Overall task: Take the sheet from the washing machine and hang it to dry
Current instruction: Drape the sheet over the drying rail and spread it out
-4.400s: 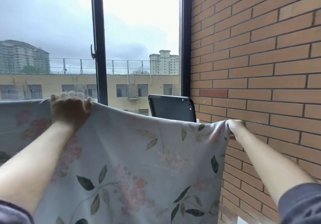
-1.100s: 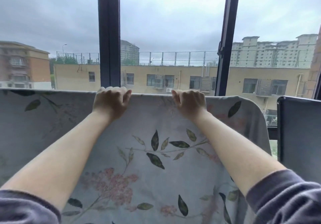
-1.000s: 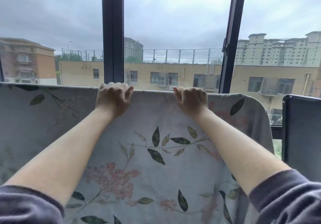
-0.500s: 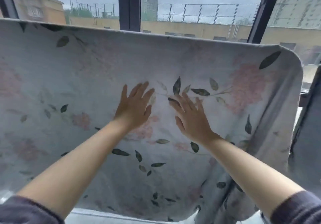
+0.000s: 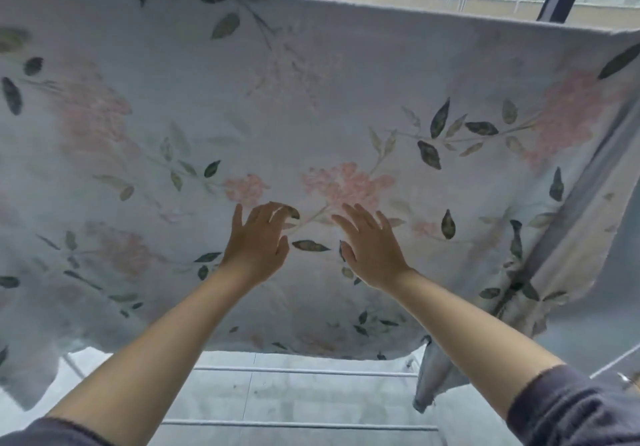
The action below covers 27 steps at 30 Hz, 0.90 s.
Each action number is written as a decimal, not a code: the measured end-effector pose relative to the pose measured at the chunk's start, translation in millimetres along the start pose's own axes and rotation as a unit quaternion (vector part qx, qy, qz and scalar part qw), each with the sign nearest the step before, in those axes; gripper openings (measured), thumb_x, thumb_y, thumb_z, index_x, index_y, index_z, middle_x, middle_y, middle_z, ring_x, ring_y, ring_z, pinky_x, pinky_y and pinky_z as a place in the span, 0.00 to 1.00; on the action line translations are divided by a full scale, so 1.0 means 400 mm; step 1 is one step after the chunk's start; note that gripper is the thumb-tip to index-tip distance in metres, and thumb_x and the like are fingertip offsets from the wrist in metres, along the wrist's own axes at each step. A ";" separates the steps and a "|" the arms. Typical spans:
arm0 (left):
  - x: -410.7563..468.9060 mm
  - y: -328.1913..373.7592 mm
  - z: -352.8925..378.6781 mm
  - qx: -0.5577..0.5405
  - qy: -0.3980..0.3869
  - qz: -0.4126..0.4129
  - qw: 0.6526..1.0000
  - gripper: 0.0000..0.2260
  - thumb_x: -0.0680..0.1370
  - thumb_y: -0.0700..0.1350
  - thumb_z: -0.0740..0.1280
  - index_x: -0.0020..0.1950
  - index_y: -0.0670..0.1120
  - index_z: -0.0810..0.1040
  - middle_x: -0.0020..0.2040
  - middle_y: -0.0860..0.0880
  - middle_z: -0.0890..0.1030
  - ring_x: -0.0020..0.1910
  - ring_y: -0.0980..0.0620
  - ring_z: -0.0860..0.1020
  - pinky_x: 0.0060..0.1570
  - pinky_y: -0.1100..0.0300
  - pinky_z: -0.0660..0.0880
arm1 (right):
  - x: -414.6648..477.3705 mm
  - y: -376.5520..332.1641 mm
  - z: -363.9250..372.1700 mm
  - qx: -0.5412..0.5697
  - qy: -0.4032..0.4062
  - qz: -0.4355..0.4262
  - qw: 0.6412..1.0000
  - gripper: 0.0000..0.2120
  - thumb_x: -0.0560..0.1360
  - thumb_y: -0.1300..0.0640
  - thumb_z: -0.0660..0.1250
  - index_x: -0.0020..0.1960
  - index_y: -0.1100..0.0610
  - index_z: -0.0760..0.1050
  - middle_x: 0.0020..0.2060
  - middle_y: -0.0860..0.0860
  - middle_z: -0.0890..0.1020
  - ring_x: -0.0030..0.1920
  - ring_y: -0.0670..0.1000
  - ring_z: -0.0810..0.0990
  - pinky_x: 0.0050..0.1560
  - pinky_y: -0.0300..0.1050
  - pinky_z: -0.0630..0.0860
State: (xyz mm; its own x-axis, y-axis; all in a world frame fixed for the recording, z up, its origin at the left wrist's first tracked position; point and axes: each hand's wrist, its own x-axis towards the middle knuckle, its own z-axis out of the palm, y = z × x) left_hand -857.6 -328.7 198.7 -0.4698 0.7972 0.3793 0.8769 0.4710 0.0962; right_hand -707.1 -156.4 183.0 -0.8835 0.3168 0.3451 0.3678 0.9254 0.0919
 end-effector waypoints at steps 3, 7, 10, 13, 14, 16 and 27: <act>-0.022 -0.088 -0.036 0.012 0.010 0.001 1.000 0.18 0.80 0.49 0.55 0.70 0.51 0.63 0.73 0.51 0.62 0.74 0.52 0.57 0.73 0.42 0.44 | 0.033 -0.074 -0.016 0.004 0.010 -0.002 1.000 0.23 0.81 0.51 0.54 0.75 0.51 0.58 0.77 0.52 0.56 0.77 0.53 0.52 0.74 0.60 0.51; 0.040 -0.160 -0.115 0.033 0.057 0.004 0.998 0.20 0.79 0.49 0.57 0.72 0.51 0.63 0.74 0.51 0.61 0.74 0.51 0.56 0.72 0.43 0.44 | 0.160 -0.128 -0.101 0.013 0.062 0.000 0.998 0.24 0.81 0.51 0.51 0.76 0.50 0.56 0.77 0.51 0.53 0.77 0.52 0.48 0.75 0.59 0.49; 0.144 -0.190 -0.215 0.014 0.124 -0.006 0.992 0.22 0.78 0.48 0.60 0.72 0.50 0.65 0.73 0.49 0.62 0.74 0.49 0.57 0.72 0.42 0.46 | 0.302 -0.164 -0.210 0.032 0.136 -0.004 0.990 0.24 0.80 0.52 0.53 0.76 0.49 0.56 0.77 0.50 0.53 0.77 0.52 0.48 0.75 0.56 0.45; 0.234 -0.199 -0.299 0.007 0.208 0.006 0.978 0.22 0.75 0.45 0.63 0.69 0.48 0.69 0.70 0.46 0.67 0.71 0.46 0.62 0.71 0.40 0.52 | 0.420 -0.188 -0.295 0.056 0.235 -0.024 0.970 0.23 0.77 0.54 0.55 0.72 0.51 0.62 0.74 0.53 0.61 0.75 0.57 0.57 0.72 0.62 0.55; 0.261 -0.204 -0.320 0.006 0.234 0.013 0.972 0.22 0.74 0.44 0.64 0.69 0.47 0.69 0.70 0.45 0.67 0.71 0.45 0.63 0.70 0.39 0.53 | 0.454 -0.193 -0.317 0.060 0.270 -0.029 0.960 0.23 0.75 0.54 0.55 0.70 0.52 0.64 0.73 0.54 0.64 0.73 0.58 0.59 0.70 0.65 0.58; 0.305 -0.210 -0.363 0.011 0.275 0.034 0.961 0.23 0.73 0.43 0.64 0.69 0.46 0.69 0.71 0.44 0.65 0.72 0.44 0.61 0.70 0.37 0.53 | 0.507 -0.197 -0.358 0.034 0.317 -0.022 0.947 0.23 0.73 0.54 0.54 0.68 0.53 0.67 0.72 0.54 0.66 0.73 0.58 0.60 0.70 0.67 0.56; 0.532 -0.288 -0.450 0.083 0.351 0.019 0.933 0.20 0.79 0.57 0.47 0.53 0.45 0.72 0.49 0.45 0.74 0.51 0.43 0.71 0.57 0.47 0.64 | 0.717 -0.139 -0.429 -0.087 0.419 0.021 0.904 0.14 0.76 0.48 0.57 0.48 0.57 0.75 0.40 0.54 0.77 0.41 0.57 0.76 0.46 0.52 0.70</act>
State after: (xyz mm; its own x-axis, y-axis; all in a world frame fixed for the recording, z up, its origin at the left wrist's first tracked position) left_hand -1040.1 -281.3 433.9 -0.2045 0.3988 0.8940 0.8367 0.5452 -0.0518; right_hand -931.2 -152.8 437.1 -0.3658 0.0141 0.9306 0.5002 0.8462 0.1838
